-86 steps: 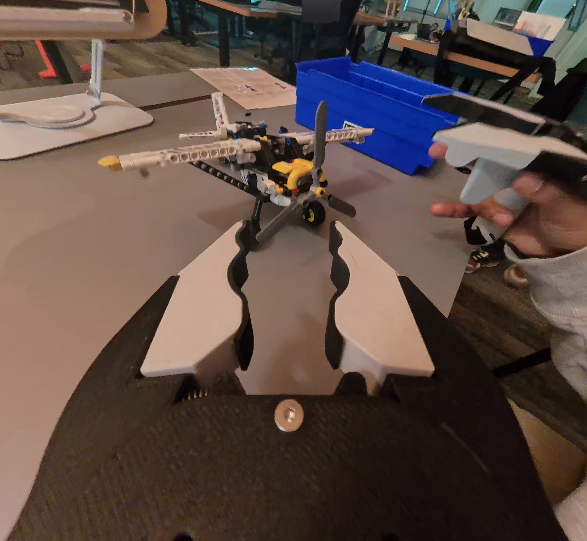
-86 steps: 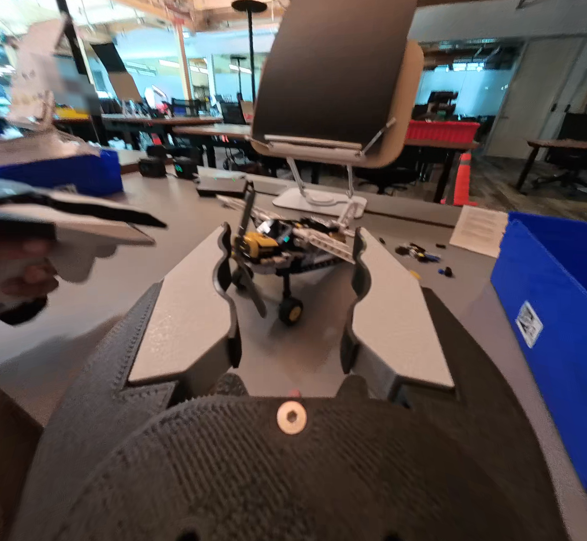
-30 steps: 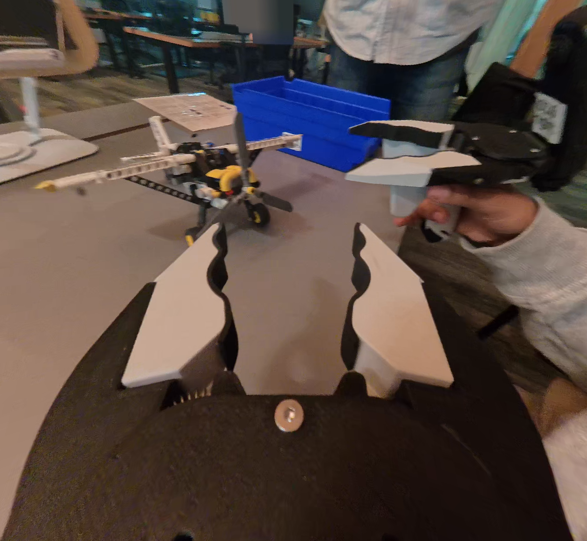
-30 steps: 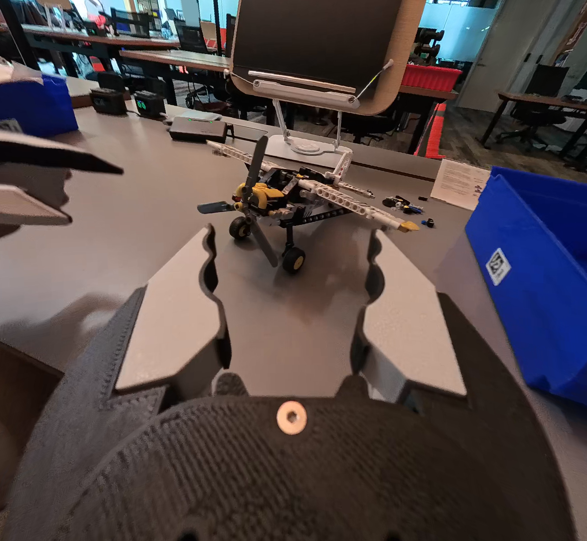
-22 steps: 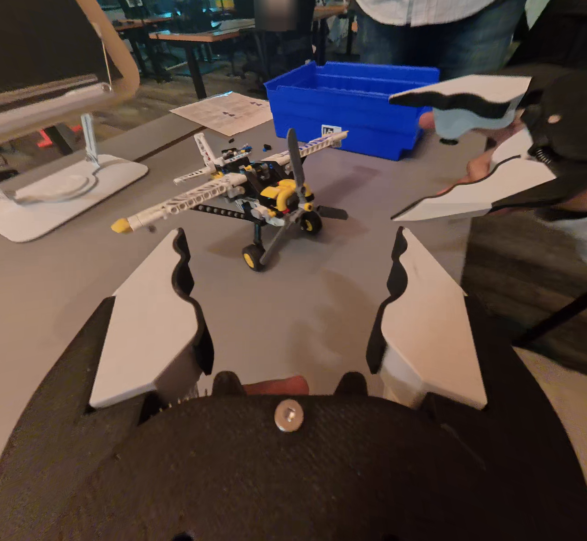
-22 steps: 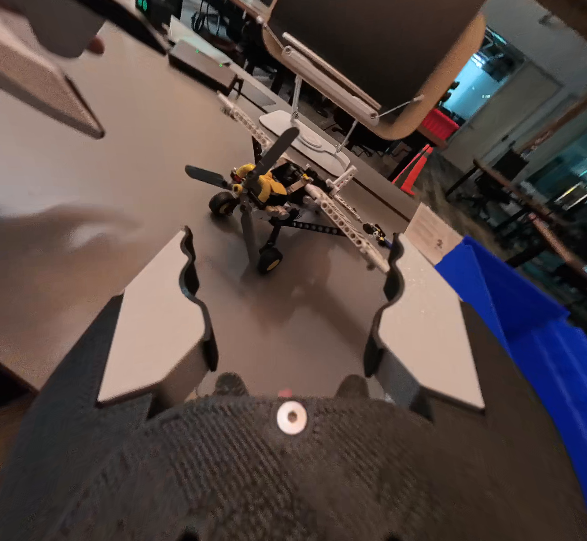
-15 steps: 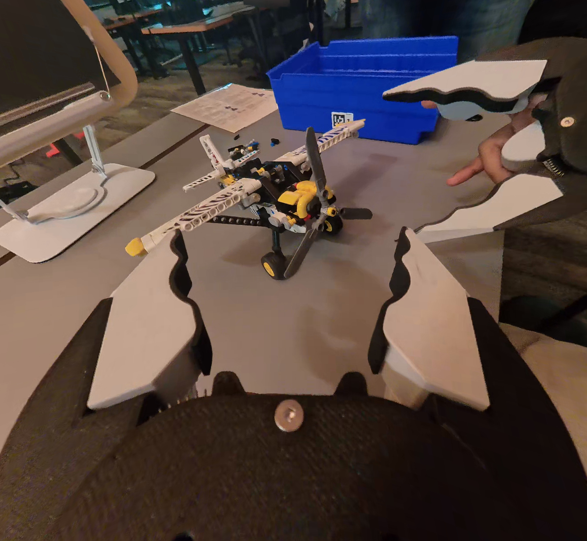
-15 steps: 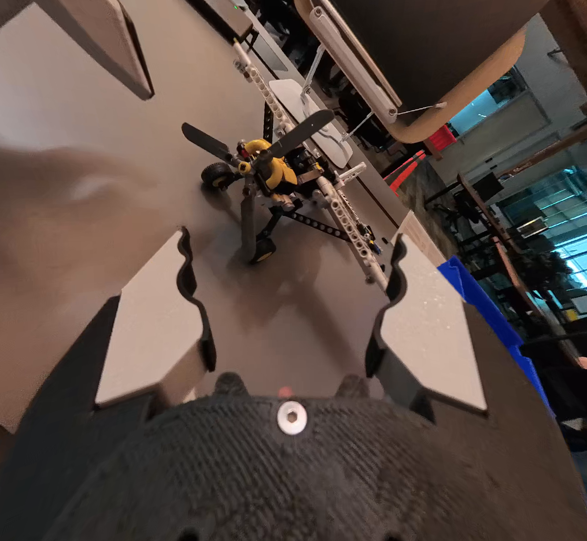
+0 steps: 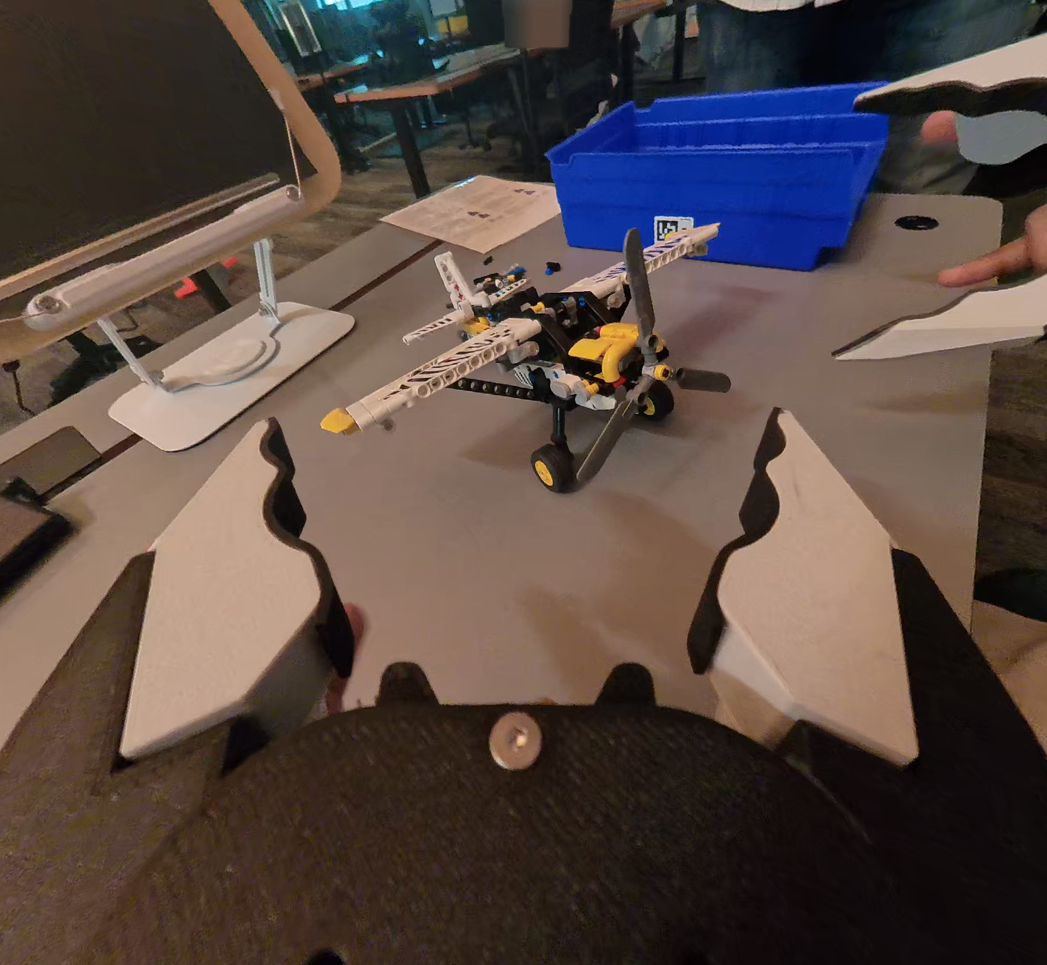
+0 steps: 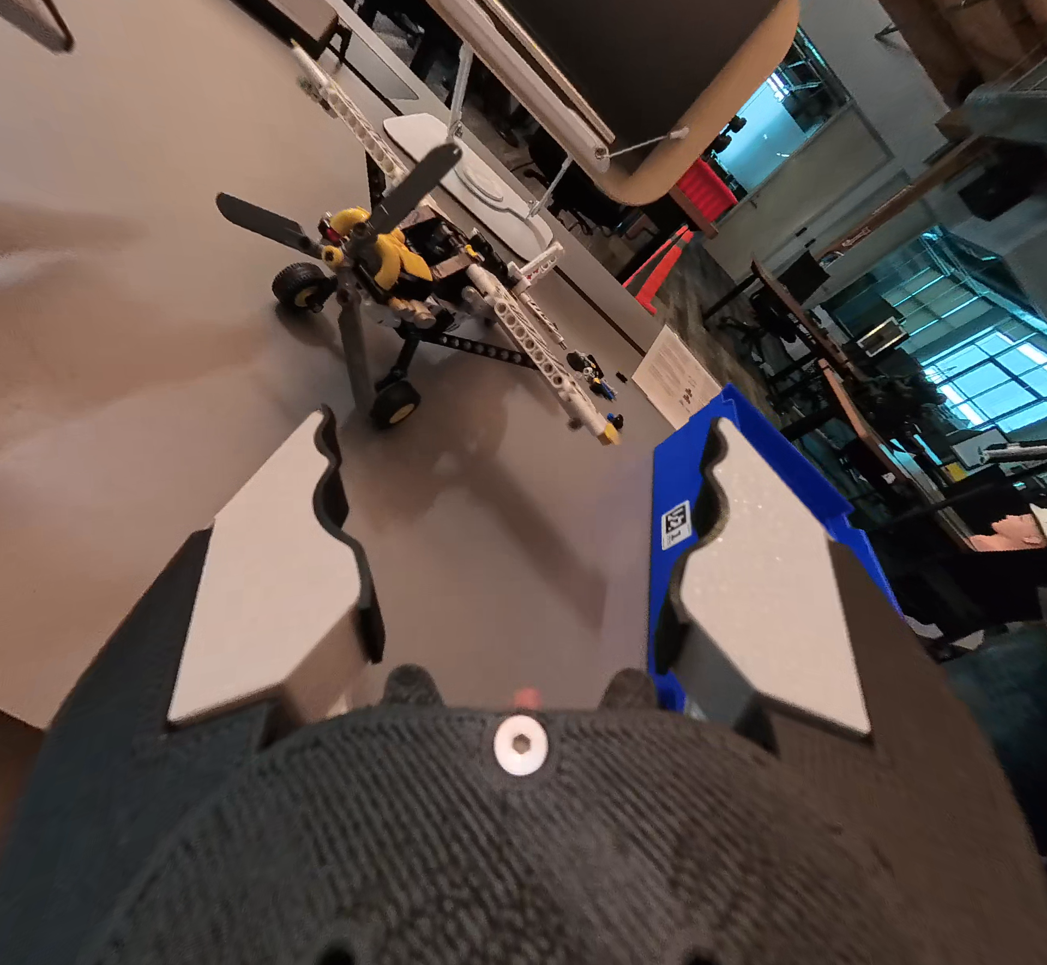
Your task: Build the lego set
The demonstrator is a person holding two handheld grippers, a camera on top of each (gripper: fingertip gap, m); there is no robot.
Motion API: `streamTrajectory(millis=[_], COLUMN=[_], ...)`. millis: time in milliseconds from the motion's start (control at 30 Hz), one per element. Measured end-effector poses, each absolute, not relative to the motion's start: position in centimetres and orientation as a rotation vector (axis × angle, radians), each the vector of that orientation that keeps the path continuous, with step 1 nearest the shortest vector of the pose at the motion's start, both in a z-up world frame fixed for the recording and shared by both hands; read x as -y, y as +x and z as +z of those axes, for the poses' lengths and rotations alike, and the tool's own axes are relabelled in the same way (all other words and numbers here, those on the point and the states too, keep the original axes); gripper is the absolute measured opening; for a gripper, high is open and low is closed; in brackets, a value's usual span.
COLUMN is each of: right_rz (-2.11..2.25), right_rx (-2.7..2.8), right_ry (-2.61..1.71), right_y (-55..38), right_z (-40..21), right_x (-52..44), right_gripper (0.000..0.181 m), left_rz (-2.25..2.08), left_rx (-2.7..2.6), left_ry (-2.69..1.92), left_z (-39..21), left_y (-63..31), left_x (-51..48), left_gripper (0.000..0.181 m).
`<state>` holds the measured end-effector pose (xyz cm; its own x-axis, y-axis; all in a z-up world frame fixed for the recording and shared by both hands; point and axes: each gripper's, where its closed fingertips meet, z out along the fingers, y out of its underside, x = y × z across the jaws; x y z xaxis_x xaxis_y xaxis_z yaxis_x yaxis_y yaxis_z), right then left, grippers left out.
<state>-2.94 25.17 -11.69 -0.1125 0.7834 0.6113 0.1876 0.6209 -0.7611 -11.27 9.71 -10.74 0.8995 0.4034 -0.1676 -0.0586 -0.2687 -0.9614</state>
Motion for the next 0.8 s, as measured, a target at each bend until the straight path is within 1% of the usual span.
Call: streamTrajectory(millis=[500, 633, 667, 700, 733, 800], right_rz=[0.71, 0.851, 0.915, 0.945, 0.958, 0.925], right_rx=[1.643, 1.628, 1.623, 1.62, 1.625, 1.632], right_ry=[-0.771, -0.777, -0.786, -0.793, -0.794, -0.803], right_y=[-4.6, -6.1, -6.5, -7.1, -7.4, -7.6], right_z=[-10.5, -9.4, -9.0, -8.9, -8.8, -9.0], right_x=[-21.5, -18.9, -18.0, -17.5, -17.3, -18.1], right_gripper=[0.126, 0.125, 0.123, 0.109, 0.107, 0.109], left_rz=[0.42, 0.387, 0.351, 0.311, 0.29, 0.311], left_rx=[0.237, 0.244, 0.246, 0.244, 0.233, 0.221], left_ry=[-1.818, -1.797, -1.785, -1.769, -1.757, -1.759], left_z=[-11.5, -11.5, -11.5, -11.5, -11.5, -11.6], left_y=[-9.8, -9.4, -9.0, -8.4, -8.0, -7.9], left_x=[-10.7, -11.5, -12.1, -12.7, -13.1, -13.0], left_gripper=[0.154, 0.151, 0.149, 0.144, 0.14, 0.144])
